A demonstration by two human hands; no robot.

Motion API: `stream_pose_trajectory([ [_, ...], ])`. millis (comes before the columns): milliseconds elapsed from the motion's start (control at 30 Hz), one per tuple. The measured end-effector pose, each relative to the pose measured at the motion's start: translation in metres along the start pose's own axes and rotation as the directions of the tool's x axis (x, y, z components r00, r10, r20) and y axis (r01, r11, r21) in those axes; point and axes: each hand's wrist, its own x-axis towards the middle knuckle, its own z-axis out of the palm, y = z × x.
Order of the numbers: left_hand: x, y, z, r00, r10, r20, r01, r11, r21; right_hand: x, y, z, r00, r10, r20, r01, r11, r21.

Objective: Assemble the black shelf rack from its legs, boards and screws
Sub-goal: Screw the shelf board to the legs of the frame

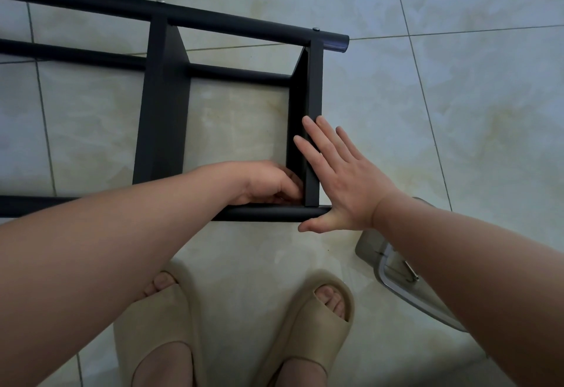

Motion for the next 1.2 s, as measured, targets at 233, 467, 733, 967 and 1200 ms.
stream_pose_trajectory([
  [233,-0.0004,0.0001,0.0003,1.000,0.007,-0.011,-0.007,0.999,-0.044,0.0002,0.0000,-0.0003,1.000,0.001,0.000,-0.001,1.000,-0.005],
  [467,-0.0022,0.0018,0.0001,0.998,0.018,0.054,-0.014,0.996,-0.088,0.0004,-0.0002,-0.0005,1.000,0.001,0.000,-0.001,1.000,-0.009],
  [733,-0.0005,-0.0004,-0.0010,1.000,0.005,0.015,-0.005,1.000,-0.001,0.0006,0.0000,0.0010,1.000,-0.003,-0.009,0.003,1.000,-0.007],
  [967,0.0000,-0.0025,-0.0024,0.998,-0.016,0.063,0.018,0.999,-0.032,0.0006,0.0007,0.0009,1.000,-0.002,-0.005,0.002,1.000,-0.002],
  [1200,-0.0003,-0.0020,-0.0028,0.998,0.008,0.064,-0.005,0.999,-0.044,0.0004,0.0004,0.0002,1.000,-0.001,-0.009,0.001,1.000,-0.001],
])
